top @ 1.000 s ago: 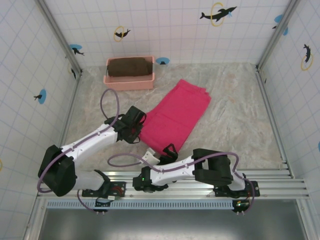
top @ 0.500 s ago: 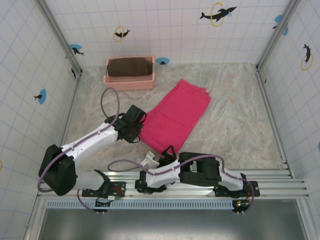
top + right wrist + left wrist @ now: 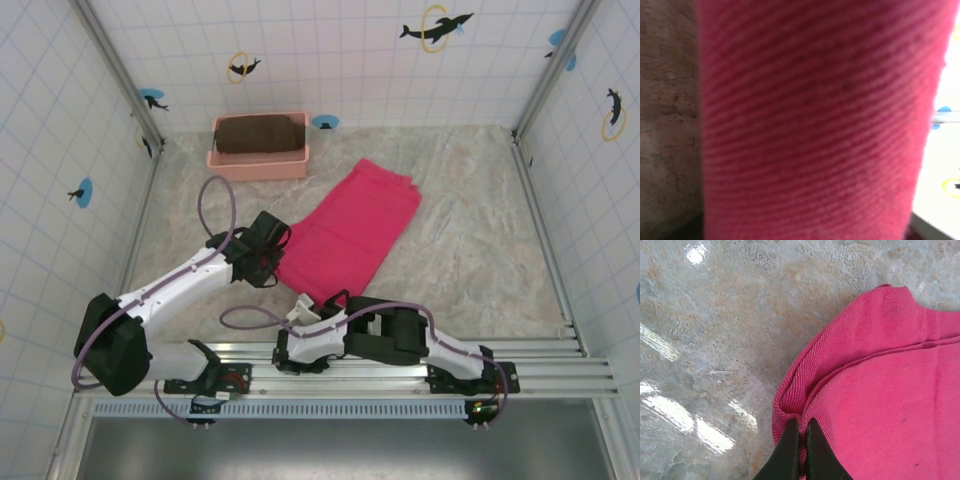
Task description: Roll up the long pants
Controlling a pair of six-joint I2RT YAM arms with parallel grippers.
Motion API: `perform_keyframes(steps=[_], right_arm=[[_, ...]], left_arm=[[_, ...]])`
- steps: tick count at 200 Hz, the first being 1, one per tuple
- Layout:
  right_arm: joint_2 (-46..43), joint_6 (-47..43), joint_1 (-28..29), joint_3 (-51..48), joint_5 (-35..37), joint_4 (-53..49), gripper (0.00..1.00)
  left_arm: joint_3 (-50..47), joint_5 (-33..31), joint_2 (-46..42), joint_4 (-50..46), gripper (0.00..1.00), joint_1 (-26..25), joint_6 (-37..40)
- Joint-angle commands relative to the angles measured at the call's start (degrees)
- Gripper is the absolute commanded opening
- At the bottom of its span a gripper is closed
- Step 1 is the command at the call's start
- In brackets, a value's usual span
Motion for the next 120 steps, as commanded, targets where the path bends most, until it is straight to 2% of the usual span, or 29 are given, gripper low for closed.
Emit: perform_keyframes(steps=[1,26,49,69,87,92,98,106,115,120], right_arm=[[1.5,1.3,-0.6,1.4,-0.7,0.4,0.52],[1.8,1.6,-0.8,1.4,-1.1,0.4,0.40],[1.3,0.9,-0.8,1.4,-1.1,0.7,0.24],[0.1,-0.6,-0.8,0.8,-1.5,2.0,0.00],[-3.5,-6.0,-1.0,-2.0,-4.2,7.9,0.00],[-4.9,-7.2,-1.1,-3.1,-5.1,10.0,0.00],[-6.4,-8.9,-1.2,-4.5,-6.4,12.2,0.00],[-8.6,-11.4,-1.6,-6.2,-8.5,15.3,0.00],[-11.0,-14.3,-2.2,-8.3,-11.2,18.9,0.00],[-12.3,-15.6,-2.5,-9.3,-12.6,20.5,0.00]], left_arm=[[1.7,-2.3,-1.3,-3.2,0.00,0.7,-0.3],[1.9,-2.6,-1.5,-3.7,0.00,0.8,-0.4],[2.0,-2.9,-1.8,-4.2,0.00,0.9,-0.6],[1.9,-3.3,-2.2,-4.8,0.00,0.9,-0.6],[2.0,-4.0,-2.9,-4.8,0.00,1.1,0.6],[2.2,-4.1,-3.0,-4.8,0.15,1.2,1.1],[2.4,-4.4,-3.2,-4.8,0.43,1.3,1.7],[2.7,-4.7,-3.3,-5.5,0.72,1.5,2.8],[3.4,-5.3,-3.4,-6.8,0.94,1.8,4.2],[3.8,-5.7,-3.6,-7.5,0.97,2.0,5.2]])
